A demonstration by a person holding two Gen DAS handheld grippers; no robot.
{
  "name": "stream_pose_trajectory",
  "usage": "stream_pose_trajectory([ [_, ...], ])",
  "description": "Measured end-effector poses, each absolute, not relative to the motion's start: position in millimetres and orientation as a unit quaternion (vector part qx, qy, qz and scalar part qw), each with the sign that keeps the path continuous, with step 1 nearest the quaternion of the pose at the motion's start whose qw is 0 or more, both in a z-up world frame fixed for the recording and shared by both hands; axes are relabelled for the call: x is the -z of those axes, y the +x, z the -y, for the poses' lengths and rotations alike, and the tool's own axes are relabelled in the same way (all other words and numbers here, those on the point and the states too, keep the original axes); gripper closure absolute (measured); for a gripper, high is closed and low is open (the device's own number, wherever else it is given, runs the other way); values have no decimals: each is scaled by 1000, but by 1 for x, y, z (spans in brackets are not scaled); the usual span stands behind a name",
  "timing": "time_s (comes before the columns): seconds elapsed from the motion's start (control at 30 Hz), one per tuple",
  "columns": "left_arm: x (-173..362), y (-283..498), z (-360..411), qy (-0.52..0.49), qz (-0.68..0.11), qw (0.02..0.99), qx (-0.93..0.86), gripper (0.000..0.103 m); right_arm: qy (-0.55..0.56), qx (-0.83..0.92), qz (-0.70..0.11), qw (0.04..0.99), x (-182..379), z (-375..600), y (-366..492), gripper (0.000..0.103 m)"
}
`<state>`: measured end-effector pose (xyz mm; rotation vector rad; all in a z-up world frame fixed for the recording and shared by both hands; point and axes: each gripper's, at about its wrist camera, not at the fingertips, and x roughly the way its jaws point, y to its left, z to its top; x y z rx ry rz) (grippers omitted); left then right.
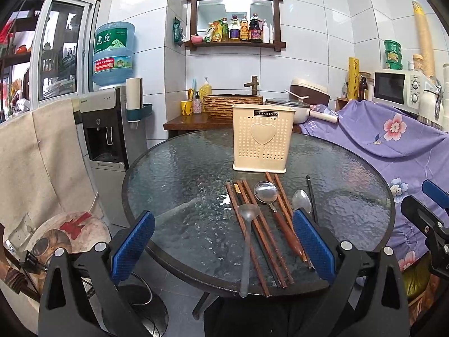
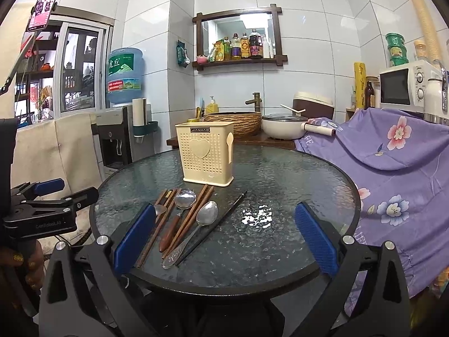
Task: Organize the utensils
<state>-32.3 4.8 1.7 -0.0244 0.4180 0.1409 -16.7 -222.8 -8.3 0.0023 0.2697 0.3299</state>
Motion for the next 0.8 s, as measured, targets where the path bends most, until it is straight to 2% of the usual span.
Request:
stream_pose_trajectory([
  [0.8, 1, -29, -7, -17, -214, 974, -71, 6, 1, -163, -144, 976, 12, 221, -11, 5],
])
